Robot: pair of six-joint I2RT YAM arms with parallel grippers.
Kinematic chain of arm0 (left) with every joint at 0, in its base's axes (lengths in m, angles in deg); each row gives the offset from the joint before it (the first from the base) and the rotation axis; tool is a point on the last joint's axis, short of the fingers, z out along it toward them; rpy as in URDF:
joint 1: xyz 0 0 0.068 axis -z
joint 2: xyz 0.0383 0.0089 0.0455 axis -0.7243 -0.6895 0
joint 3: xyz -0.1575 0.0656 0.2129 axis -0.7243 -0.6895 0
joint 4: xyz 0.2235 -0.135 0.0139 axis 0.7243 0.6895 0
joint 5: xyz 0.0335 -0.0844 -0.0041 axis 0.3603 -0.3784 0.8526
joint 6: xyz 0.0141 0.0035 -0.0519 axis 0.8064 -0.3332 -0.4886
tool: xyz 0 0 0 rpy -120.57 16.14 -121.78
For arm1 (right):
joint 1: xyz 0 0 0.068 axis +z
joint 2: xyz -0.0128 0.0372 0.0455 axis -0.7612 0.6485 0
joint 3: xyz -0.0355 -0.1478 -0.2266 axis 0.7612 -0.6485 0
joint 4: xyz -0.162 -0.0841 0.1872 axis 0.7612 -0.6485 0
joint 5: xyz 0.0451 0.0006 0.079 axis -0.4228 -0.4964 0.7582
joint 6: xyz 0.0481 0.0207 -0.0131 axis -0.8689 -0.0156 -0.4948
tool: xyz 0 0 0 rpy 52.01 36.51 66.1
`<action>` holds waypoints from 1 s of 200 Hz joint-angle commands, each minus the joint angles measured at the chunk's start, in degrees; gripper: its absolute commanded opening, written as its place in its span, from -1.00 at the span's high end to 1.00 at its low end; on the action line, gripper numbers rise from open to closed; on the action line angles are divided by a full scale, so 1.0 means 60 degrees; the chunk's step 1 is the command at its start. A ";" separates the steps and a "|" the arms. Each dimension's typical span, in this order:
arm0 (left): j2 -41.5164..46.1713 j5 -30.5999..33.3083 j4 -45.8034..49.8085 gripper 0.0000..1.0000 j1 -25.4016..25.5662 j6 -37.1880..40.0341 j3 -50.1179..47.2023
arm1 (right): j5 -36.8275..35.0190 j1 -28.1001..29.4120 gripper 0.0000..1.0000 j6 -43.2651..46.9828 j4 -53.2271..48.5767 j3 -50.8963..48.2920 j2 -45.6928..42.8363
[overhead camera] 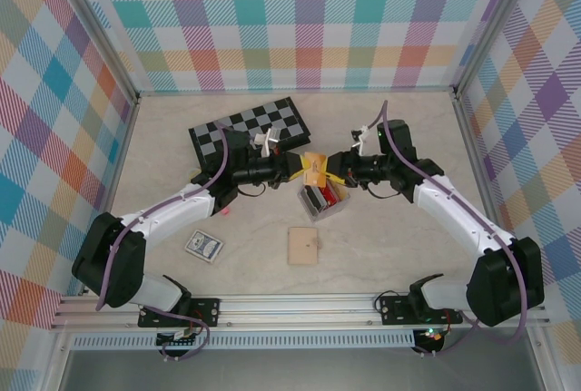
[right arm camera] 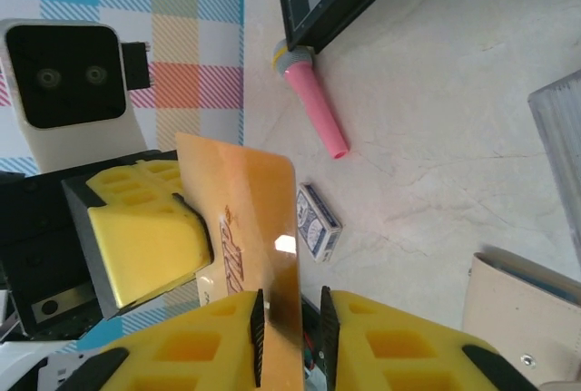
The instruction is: Put the credit cards into the card holder
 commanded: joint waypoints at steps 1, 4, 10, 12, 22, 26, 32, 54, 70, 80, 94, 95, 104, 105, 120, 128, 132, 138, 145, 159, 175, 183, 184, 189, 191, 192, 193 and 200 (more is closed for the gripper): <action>0.0177 -0.0237 -0.0789 1.00 0.0014 -0.0391 -0.0082 | 0.0539 0.0001 0.48 -0.0372 0.1066 -0.0189 -0.0152; 0.0191 -0.0235 -0.0831 1.00 0.0016 -0.0410 -0.0088 | 0.0539 0.0003 0.48 -0.0380 0.1091 -0.0204 -0.0146; 0.0186 -0.0214 -0.0868 1.00 0.0009 -0.0438 -0.0100 | 0.0562 0.0003 0.47 -0.0433 0.1179 -0.0234 -0.0122; 0.0191 -0.0200 -0.0870 1.00 0.0014 -0.0453 -0.0107 | 0.0593 0.0003 0.47 -0.0467 0.1251 -0.0247 -0.0118; 0.0158 -0.0177 -0.0938 1.00 0.0001 -0.0536 -0.0127 | 0.0888 0.0003 0.48 -0.0661 0.1729 -0.0348 -0.0074; 0.0155 -0.0164 -0.0988 1.00 0.0005 -0.0570 -0.0136 | 0.0973 0.0003 0.49 -0.0735 0.1854 -0.0379 -0.0071; 0.0131 -0.0158 -0.1076 1.00 0.0008 -0.0627 -0.0156 | 0.1042 0.0004 0.52 -0.0803 0.1962 -0.0402 -0.0072; 0.0130 0.0029 -0.0994 0.96 0.0002 -0.0651 -0.0196 | 0.1069 0.0005 0.71 -0.0776 0.1890 -0.0428 -0.0144; 0.0192 0.0336 -0.0120 0.66 0.0002 -0.0262 -0.0153 | 0.0422 0.0015 0.82 -0.0315 0.0929 -0.0373 -0.0405; 0.0325 0.0716 0.1169 0.36 0.0001 0.0303 -0.0018 | -0.0341 0.0036 0.85 0.0259 -0.0253 -0.0190 -0.0559; 0.0532 0.1634 0.3581 -0.03 0.0002 0.1163 0.0167 | -0.1937 0.0208 0.88 0.1038 -0.2036 0.0002 -0.0786; 0.0553 0.1732 0.3758 -0.05 0.0002 0.1209 0.0173 | -0.2039 0.0230 0.88 0.1075 -0.2133 0.0004 -0.0796; 0.0758 0.2322 0.4773 -0.10 0.0001 0.1557 0.0074 | -0.2883 0.0486 0.88 0.1386 -0.2831 -0.0041 -0.0898; 0.0776 0.2391 0.4851 -0.11 0.0001 0.1575 0.0046 | -0.2981 0.0537 0.88 0.1411 -0.2919 -0.0046 -0.0910; 0.1294 0.3095 0.5793 -0.25 0.0013 0.1729 -0.0452 | -0.4135 0.1288 0.91 0.1512 -0.3608 -0.0236 -0.0940; 0.1567 0.3332 0.6094 -0.28 0.0043 0.1809 -0.0752 | -0.4695 0.1843 0.91 0.1383 -0.3747 -0.0413 -0.0901; 0.1673 0.3418 0.6191 -0.29 0.0058 0.1836 -0.0905 | -0.4961 0.2141 0.91 0.1257 -0.3755 -0.0526 -0.0875; 0.1843 0.3543 0.6376 -0.30 0.0082 0.1855 -0.1118 | -0.5347 0.2574 0.91 0.1026 -0.3720 -0.0697 -0.0826; 0.2003 0.3714 0.6728 -0.32 0.0129 0.1847 -0.1345 | -0.5788 0.3087 0.91 0.0813 -0.3634 -0.0878 -0.0744; 0.2221 0.3856 0.6946 -0.34 0.0241 0.1873 -0.1709 | -0.6387 0.3865 0.90 0.0354 -0.3490 -0.1071 -0.0433; 0.2341 0.3894 0.6948 -0.35 0.0398 0.1830 -0.2000 | -0.6634 0.4628 0.90 0.0046 -0.3099 -0.1092 0.0065; 0.2296 0.3910 0.6911 -0.35 0.0486 0.1815 -0.2081 | -0.6631 0.4900 0.90 -0.0009 -0.2848 -0.1025 0.0395; 0.2285 0.3910 0.6909 -0.35 0.0493 0.1821 -0.2087 | -0.6635 0.4934 0.90 -0.0012 -0.2840 -0.1015 0.0432; 0.2225 0.3911 0.6920 -0.35 0.0544 0.1813 -0.2115 | -0.6693 0.5053 0.90 -0.0070 -0.2804 -0.0919 0.0633; 0.2206 0.3911 0.6907 -0.35 0.0555 0.1805 -0.2109 | -0.6714 0.5085 0.90 -0.0091 -0.2806 -0.0887 0.0716; 0.2196 0.3911 0.6900 -0.35 0.0564 0.1801 -0.2108 | -0.6728 0.5100 0.90 -0.0104 -0.2811 -0.0872 0.0761; 0.2183 0.3911 0.6889 -0.35 0.0576 0.1800 -0.2107 | -0.6727 0.5115 0.90 -0.0118 -0.2814 -0.0857 0.0791; 0.2083 0.3885 0.6851 -0.35 0.0657 0.1795 -0.2114 | -0.6789 0.5162 0.90 -0.0185 -0.2829 -0.0755 0.1053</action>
